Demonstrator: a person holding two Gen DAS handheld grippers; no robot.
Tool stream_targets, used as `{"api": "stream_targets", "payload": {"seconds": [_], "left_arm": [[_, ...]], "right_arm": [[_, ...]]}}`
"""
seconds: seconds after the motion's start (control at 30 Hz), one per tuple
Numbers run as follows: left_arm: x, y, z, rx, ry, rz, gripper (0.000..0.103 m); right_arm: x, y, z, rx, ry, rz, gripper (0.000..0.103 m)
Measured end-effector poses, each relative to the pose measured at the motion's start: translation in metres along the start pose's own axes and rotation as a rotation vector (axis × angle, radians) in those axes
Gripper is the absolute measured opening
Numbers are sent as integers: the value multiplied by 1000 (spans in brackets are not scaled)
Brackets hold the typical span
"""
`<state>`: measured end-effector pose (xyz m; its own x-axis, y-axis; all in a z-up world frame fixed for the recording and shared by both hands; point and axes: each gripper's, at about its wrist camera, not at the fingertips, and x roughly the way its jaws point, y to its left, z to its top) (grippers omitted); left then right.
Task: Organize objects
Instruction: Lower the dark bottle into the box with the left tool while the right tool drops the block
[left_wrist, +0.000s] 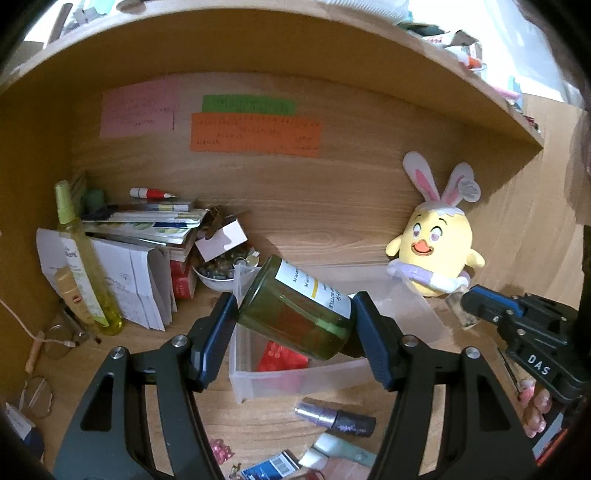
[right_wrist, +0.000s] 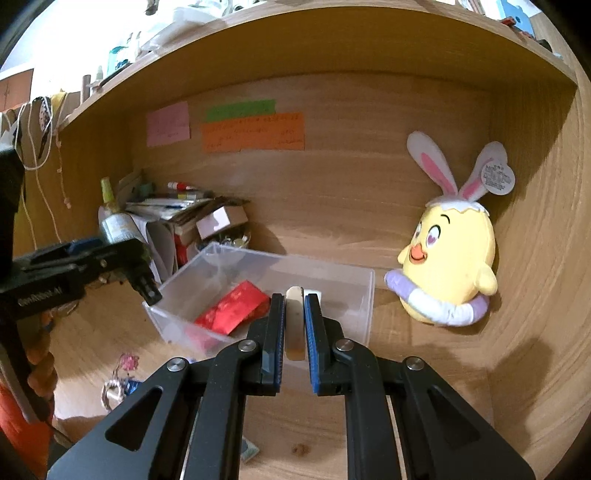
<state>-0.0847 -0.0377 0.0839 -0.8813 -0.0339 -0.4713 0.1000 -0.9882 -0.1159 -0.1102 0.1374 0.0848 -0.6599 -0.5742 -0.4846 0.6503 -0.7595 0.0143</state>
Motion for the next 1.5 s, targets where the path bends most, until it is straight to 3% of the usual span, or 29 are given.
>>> {"api": "stream_targets", "payload": {"seconds": [0.4,0.9,1.2,1.5], "left_arm": [[57,4,-4,-7,120,13,64],[104,-3,-22,10,239,-13,64],[117,-12,-33,34,292,-16,64],[116,-17,-34,53,297,-7,64]], "right_arm": [[40,-4,9,17,57,2,10],[99,-11,-12,22,194,-55,10],[110,-4,-18,-1,226,-69,10],[112,1,-20,-15,232,-70,10]]}}
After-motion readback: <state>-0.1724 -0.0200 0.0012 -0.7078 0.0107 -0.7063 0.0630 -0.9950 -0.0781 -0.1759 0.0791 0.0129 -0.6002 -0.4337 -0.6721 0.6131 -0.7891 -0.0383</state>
